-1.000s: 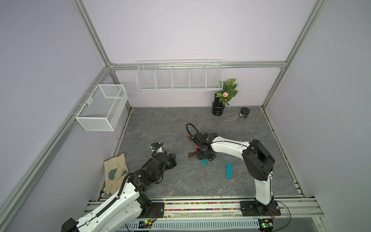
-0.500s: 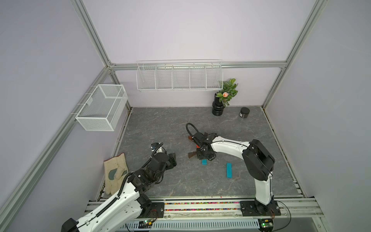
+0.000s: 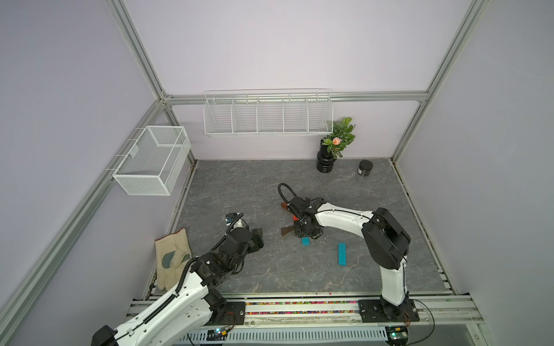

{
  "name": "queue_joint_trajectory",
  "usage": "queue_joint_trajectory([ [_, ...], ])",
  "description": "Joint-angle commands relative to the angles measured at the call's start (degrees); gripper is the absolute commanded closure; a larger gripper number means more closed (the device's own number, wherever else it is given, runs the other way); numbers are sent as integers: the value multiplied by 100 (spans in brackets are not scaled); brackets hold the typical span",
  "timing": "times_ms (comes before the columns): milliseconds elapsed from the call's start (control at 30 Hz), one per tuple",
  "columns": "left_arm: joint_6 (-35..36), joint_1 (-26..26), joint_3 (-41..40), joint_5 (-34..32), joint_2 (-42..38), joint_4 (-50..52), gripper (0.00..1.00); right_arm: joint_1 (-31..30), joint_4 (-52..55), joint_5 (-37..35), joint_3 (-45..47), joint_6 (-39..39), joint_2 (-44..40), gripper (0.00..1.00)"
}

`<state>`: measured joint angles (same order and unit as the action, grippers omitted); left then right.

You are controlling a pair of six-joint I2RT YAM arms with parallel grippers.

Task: Assemble a small pinwheel with building blocks
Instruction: Assemble the building block at the center of the board.

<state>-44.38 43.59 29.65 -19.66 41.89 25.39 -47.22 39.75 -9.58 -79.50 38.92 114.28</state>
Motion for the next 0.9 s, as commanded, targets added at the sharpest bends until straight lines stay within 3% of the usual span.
queue_joint_trajectory([
  [0,-101,-27,-106,-55,-27,-21,23,30,59,-44,-86,-87,42,62],
  [867,-106,-26,-135,-50,-35,-29,23,33,60,-46,-138,-210,126,62],
])
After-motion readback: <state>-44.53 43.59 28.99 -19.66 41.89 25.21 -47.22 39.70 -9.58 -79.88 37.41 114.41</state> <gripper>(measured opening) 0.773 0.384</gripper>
